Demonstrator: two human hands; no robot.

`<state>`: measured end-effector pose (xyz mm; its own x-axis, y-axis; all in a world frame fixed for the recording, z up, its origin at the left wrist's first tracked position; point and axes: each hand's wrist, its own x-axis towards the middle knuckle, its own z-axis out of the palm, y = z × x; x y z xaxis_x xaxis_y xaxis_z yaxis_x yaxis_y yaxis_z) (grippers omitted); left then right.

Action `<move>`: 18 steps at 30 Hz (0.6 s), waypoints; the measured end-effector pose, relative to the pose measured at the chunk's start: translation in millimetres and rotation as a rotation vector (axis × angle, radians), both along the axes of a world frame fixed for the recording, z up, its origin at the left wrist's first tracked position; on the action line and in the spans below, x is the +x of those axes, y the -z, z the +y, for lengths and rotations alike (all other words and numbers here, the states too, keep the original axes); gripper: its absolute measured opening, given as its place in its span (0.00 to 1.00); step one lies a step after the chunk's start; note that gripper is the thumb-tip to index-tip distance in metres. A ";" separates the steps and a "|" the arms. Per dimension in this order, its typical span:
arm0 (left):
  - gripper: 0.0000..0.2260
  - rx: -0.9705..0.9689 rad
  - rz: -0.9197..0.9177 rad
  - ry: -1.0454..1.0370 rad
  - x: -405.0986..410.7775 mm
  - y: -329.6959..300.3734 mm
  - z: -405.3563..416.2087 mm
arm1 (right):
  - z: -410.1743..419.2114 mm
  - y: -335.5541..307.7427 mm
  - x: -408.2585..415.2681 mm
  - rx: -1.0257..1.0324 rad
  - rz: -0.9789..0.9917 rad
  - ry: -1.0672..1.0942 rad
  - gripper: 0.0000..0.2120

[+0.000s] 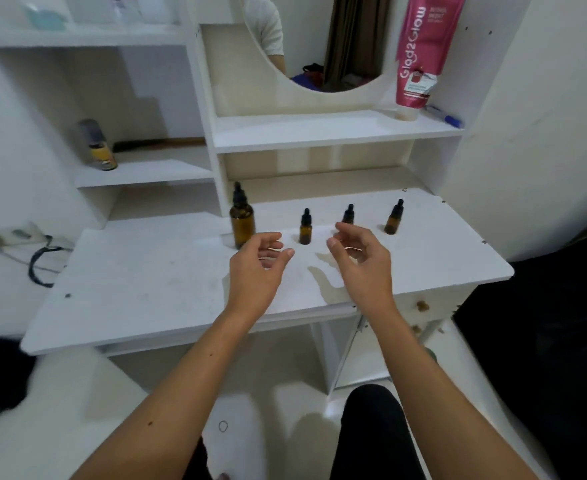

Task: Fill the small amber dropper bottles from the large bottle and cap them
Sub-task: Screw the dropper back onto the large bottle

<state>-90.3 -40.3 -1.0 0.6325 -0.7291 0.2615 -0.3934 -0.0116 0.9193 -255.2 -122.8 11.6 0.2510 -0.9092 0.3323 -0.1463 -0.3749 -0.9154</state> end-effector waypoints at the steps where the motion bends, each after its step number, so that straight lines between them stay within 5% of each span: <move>1: 0.14 -0.003 -0.008 -0.032 11.7 -1.1 9.0 | 7.1 -2.7 14.2 -0.008 -0.005 -0.033 0.14; 6: 0.21 0.023 -0.008 -0.151 57.8 -2.0 29.2 | 21.9 -22.9 76.8 -0.084 -0.015 -0.141 0.15; 11: 0.31 0.071 0.048 -0.056 72.4 -0.6 15.5 | 14.5 -35.0 116.4 -0.128 0.021 -0.190 0.16; 18: 0.24 0.085 0.048 0.030 85.0 2.2 -2.3 | 0.9 -35.6 138.1 -0.104 0.079 -0.228 0.15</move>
<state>-5.3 -42.6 -3.2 0.6202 -0.7664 0.1674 -0.3499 -0.0792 0.9334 -117.1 -121.8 47.3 0.4747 -0.7881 0.3919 -0.1163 -0.4975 -0.8596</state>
